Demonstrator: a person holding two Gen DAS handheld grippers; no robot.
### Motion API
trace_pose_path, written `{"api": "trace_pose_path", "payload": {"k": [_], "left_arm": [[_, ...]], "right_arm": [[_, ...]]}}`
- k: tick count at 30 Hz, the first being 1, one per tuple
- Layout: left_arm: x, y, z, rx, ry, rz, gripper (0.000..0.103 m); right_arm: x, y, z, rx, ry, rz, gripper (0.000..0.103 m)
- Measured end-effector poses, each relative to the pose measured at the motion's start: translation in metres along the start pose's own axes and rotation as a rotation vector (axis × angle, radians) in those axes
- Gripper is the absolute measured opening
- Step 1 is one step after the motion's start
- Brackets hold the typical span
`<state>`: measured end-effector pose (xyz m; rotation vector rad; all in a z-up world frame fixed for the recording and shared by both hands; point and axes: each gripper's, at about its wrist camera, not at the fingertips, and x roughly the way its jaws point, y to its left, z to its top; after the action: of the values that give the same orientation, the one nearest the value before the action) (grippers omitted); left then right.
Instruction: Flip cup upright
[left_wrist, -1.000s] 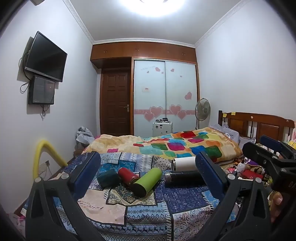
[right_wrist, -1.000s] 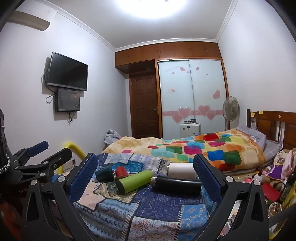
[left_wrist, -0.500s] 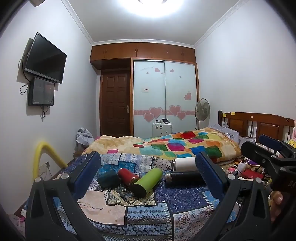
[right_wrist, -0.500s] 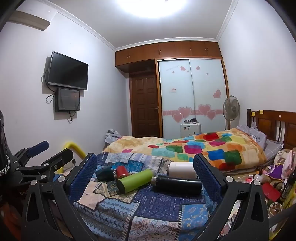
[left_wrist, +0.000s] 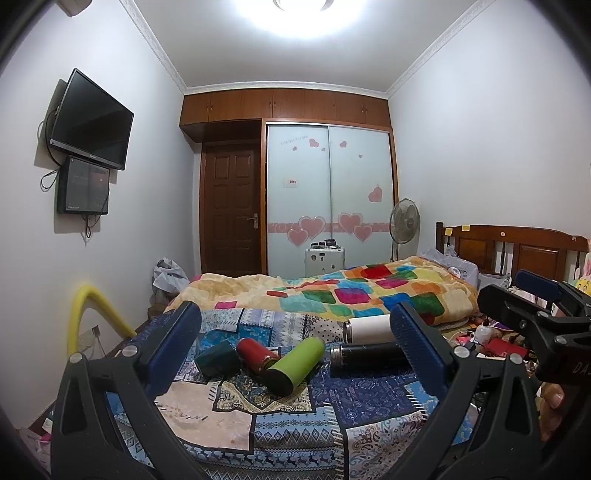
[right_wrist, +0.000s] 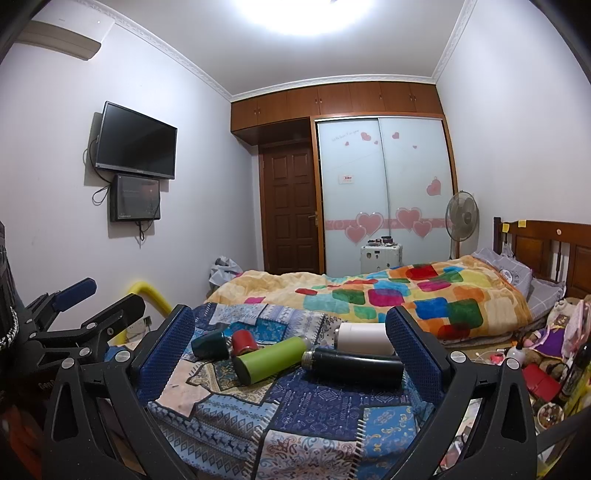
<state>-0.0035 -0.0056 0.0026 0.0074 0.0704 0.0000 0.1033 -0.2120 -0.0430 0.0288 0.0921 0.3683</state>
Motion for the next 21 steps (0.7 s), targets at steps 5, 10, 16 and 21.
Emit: {"api": "trace_pose_path", "payload": {"k": [5, 10, 16, 21], "left_arm": [[-0.0021, -0.0002, 0.001, 0.002, -0.007, -0.003, 0.103], [-0.0018, -0.0012, 0.0012, 0.002, -0.008, -0.004, 0.103], [-0.0022, -0.0014, 0.002, 0.0, -0.01, -0.006, 0.103], [-0.0011, -0.0012, 0.003, -0.001, -0.012, -0.01, 0.103]], "right_arm": [[0.0023, 0.0, -0.0017, 0.001, 0.0, 0.002, 0.103], [0.0022, 0.0, -0.0011, 0.001, 0.001, 0.002, 0.103], [0.002, 0.0007, -0.0008, 0.002, -0.002, 0.002, 0.103], [0.0017, 0.0014, -0.0005, 0.001, -0.004, 0.0, 0.103]]}}
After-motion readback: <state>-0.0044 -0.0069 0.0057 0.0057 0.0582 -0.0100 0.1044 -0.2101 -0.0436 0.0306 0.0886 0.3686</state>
